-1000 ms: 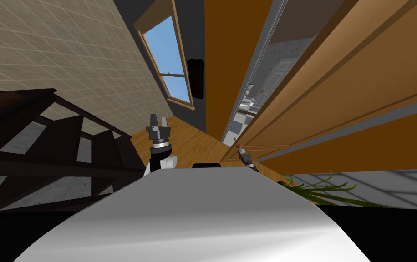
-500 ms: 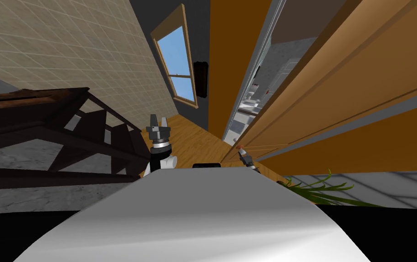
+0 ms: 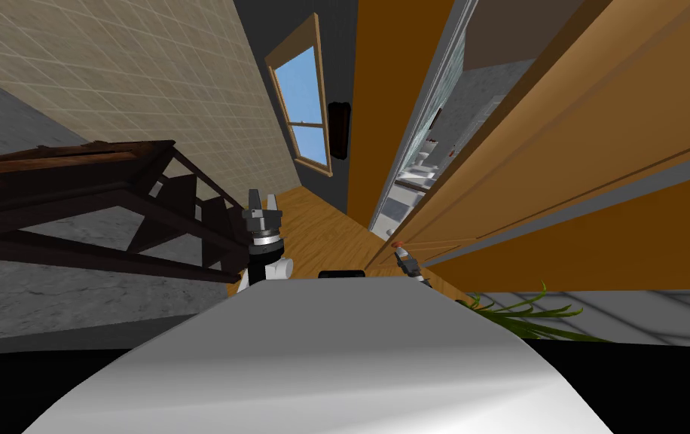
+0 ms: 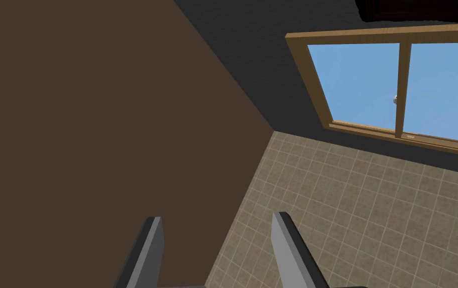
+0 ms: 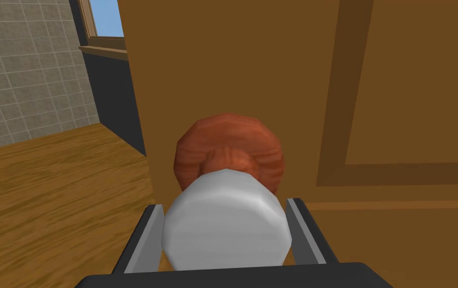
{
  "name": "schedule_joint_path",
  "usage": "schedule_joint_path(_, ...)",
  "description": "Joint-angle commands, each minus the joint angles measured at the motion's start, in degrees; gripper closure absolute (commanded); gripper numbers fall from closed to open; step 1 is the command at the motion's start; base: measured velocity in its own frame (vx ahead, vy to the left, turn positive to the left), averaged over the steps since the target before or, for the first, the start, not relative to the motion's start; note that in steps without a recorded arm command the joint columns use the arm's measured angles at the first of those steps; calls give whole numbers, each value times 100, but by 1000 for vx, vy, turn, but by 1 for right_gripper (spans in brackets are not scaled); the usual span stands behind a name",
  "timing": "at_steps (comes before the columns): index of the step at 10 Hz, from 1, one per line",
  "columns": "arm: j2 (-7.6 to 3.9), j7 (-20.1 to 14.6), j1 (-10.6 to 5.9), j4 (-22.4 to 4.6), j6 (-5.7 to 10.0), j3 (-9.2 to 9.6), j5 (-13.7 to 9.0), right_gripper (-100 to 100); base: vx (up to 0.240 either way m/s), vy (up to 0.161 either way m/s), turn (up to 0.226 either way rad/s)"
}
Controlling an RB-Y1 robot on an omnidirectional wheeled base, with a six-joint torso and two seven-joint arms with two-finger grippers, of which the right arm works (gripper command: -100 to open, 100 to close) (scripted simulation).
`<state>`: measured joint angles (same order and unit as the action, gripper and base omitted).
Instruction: Pull the door open
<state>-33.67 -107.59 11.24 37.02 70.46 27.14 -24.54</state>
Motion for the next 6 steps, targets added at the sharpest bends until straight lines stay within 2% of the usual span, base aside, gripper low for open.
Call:
schedule_joint_path(1,-16,-37,22,-44,84,34,22,100,-199,-76,159)
schedule_joint_path(4,-43,-110,10,-175,242,78,51,100,-204,-79,157)
schedule_joint_path(6,-59,-151,3,-249,331,103,67,100,-199,-47,122)
